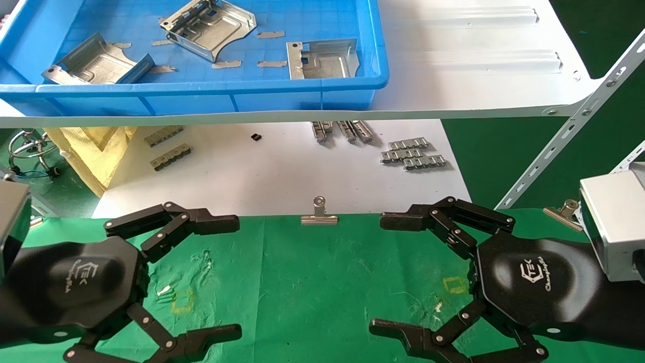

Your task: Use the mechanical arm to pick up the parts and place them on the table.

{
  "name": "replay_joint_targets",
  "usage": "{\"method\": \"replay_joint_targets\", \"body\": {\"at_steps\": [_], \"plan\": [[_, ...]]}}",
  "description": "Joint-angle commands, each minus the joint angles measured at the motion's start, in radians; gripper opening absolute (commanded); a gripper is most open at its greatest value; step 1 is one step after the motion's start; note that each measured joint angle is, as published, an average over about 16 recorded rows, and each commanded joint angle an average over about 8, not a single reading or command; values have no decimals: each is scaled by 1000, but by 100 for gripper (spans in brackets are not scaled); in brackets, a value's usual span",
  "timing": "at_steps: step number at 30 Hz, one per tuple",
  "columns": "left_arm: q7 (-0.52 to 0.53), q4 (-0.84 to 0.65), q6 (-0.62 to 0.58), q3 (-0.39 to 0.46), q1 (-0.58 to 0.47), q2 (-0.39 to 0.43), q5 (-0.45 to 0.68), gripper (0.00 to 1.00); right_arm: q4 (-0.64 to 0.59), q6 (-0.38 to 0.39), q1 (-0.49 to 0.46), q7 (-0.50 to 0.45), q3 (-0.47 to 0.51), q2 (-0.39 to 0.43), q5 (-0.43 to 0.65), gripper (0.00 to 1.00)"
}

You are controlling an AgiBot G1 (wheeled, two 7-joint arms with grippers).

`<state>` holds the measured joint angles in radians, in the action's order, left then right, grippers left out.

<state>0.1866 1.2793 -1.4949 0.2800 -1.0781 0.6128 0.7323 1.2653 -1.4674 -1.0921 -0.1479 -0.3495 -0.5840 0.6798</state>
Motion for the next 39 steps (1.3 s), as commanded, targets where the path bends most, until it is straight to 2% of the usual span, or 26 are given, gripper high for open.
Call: {"method": "replay_joint_targets", "body": {"at_steps": [1, 31, 35, 39], "plan": [[0, 0, 0, 0, 0, 0, 0, 100, 0, 0, 0, 0, 0, 0, 0, 0], [2, 1, 3, -2, -9, -1, 1, 100, 0, 0, 0, 0, 0, 0, 0, 0], [33, -8, 24, 2, -80, 4, 25, 100, 0, 0, 0, 0, 0, 0, 0, 0], [91, -57, 48, 25, -229, 34, 88, 100, 0, 0, 0, 0, 0, 0, 0, 0]]}}
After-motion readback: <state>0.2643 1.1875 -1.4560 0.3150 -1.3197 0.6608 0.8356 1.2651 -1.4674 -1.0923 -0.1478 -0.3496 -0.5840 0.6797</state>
